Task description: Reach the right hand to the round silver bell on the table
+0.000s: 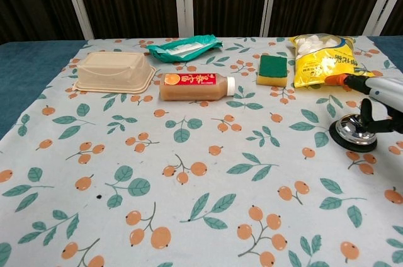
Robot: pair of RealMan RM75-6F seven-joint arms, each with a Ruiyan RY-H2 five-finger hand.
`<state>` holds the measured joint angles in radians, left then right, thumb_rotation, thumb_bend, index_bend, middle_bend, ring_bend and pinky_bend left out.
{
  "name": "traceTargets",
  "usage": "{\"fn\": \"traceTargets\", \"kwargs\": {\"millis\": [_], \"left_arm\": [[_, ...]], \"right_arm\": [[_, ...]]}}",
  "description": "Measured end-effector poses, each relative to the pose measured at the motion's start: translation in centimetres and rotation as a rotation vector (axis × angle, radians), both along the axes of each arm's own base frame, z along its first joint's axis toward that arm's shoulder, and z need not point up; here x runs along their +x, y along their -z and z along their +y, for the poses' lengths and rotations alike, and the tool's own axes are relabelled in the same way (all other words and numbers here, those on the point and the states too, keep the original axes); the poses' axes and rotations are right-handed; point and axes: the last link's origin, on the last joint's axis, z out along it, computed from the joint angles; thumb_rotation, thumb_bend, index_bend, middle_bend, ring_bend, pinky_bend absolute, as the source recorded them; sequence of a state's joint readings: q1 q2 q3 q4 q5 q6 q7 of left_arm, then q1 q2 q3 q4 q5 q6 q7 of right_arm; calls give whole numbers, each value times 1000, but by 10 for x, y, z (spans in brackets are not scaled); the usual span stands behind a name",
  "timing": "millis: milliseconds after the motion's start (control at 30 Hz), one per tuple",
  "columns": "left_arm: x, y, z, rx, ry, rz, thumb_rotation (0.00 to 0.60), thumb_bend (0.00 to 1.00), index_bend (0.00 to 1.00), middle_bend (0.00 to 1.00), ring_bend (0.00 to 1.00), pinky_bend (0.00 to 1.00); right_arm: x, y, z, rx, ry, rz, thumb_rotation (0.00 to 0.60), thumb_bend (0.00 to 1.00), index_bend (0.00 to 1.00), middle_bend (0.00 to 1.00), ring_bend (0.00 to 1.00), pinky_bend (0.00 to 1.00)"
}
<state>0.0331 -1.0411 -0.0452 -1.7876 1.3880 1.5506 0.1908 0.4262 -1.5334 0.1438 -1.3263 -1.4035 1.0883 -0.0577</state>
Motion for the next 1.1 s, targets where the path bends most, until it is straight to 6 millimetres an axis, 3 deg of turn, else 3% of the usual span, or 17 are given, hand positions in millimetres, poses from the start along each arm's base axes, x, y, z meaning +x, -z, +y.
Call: {"fn": "traceTargets", "kwargs": {"millis": [700,867,1100], "left_arm": [[-2,2,3,-4,-14,7,600,467,36,0,0,73],[-2,1,3,-5,-13,5,600,467,35,0,0,73],[-1,1,2,-9,-8,3,600,467,36,0,0,73]], "right_arm": [[2,52,-12,90,7,5,600,1000,35,0,0,0],[10,42,-15,54,-27,-19,600,1000,37,0,0,0],[37,-5,-12,-53,-119,-53,600,1000,37,0,0,0]]}}
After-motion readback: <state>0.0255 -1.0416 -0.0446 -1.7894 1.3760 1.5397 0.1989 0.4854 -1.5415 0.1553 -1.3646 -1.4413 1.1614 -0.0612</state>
